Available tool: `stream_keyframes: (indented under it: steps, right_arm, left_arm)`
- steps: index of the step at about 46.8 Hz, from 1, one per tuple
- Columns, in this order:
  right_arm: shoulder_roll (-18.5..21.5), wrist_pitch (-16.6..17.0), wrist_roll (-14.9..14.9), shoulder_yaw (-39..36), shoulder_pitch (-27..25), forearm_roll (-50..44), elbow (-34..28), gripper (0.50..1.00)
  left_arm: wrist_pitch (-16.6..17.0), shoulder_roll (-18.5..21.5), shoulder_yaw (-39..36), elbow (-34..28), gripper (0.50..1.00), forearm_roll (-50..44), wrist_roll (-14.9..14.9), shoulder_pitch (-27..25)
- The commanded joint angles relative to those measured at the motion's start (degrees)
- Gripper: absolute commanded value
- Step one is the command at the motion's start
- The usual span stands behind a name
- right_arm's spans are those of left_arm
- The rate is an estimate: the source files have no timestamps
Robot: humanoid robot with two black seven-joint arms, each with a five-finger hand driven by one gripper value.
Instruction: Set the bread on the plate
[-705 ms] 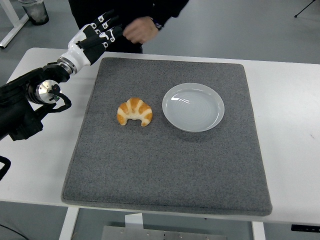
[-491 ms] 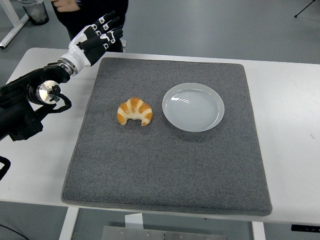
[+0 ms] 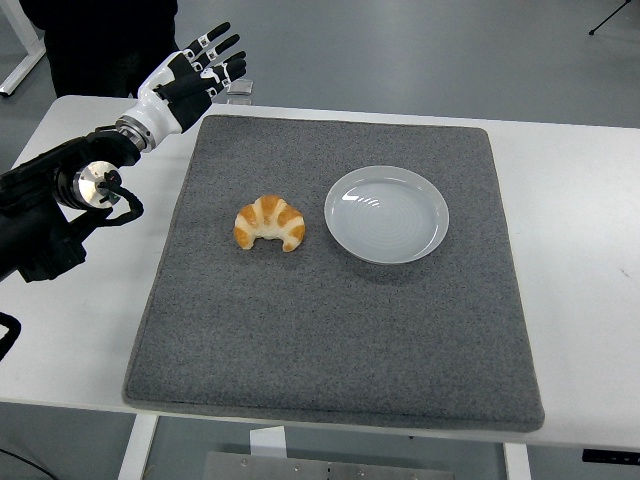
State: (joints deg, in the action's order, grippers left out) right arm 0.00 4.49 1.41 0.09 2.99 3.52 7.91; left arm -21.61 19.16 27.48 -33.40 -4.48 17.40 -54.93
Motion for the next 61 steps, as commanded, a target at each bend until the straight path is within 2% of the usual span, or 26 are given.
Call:
stream_keyframes:
  steps: [1,24,32,37,48,57,61]
  right_arm:
    - [0.00,0.00,0.00,0.00,0.00,0.00,0.00,0.952]
    - [0.00,0.00,0.00,0.00,0.00,0.00,0.09,0.952]
    - [0.00,0.00,0.00,0.00,0.00,0.00,0.09,0.954]
    - [0.00,0.09,0.00,0.00,0.00,0.00,0.09,0.952]
    - [0.00,0.09,0.00,0.00,0.00,0.09,0.09,0.952]
    - [0.00,0.17,0.00,0.00,0.00,0.09,0.18,0.952]
    - [0.00,0.17,0.00,0.00,0.00,0.09,0.18,0.952]
  left_arm:
    - [-0.01,0.09,0.03,0.00,0.994,0.00,0.00,-0.09]
    - [0.87,0.61,-0.23,-0.26,0.994,0.26,0.53,0.18]
    - [1.13,1.58,-0.32,-3.69,0.994,0.17,0.17,0.35]
    - [1.92,4.21,-0.32,-7.64,0.992,0.17,0.00,0.35]
    - [7.72,12.03,-2.08,-20.12,0.992,0.61,-0.09,-0.17]
    - [13.08,18.36,-4.27,-29.08,0.992,7.28,-0.26,-3.68]
    - [13.88,21.79,-6.91,-33.65,0.992,12.11,-0.35,-5.79]
